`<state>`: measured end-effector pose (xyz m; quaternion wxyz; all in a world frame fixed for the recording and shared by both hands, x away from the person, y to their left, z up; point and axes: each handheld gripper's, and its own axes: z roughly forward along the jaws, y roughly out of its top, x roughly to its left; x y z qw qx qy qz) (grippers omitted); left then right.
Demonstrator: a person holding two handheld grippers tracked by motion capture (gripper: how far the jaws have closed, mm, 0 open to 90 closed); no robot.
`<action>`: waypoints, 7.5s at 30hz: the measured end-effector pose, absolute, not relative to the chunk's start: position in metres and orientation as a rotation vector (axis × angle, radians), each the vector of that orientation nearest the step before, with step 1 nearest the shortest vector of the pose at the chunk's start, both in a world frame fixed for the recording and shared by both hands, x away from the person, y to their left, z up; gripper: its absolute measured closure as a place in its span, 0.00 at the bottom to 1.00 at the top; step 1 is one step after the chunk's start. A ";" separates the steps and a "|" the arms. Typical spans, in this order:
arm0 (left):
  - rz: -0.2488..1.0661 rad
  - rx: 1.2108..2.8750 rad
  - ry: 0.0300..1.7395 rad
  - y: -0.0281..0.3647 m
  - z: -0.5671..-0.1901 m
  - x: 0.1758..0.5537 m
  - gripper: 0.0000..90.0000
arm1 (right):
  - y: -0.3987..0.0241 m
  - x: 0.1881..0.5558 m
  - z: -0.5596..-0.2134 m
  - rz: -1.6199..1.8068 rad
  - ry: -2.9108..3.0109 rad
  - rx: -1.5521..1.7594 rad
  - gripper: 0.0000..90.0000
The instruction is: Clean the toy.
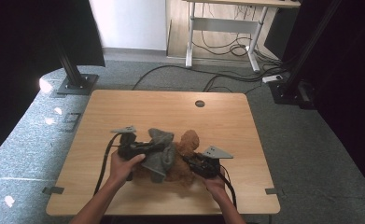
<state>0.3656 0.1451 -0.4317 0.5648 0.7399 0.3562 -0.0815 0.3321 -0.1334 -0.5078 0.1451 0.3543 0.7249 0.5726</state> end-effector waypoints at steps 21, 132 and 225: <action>-0.127 1.833 0.997 0.173 -0.448 0.382 0.86 | -0.135 0.320 -0.515 1.527 2.038 0.954 0.78; -0.062 1.634 1.189 0.297 -0.480 0.354 0.86 | -0.120 0.313 -0.523 1.519 2.266 0.847 0.79; 0.080 1.853 1.056 0.215 -0.477 0.336 0.54 | -0.124 0.296 -0.526 1.480 2.312 0.778 0.76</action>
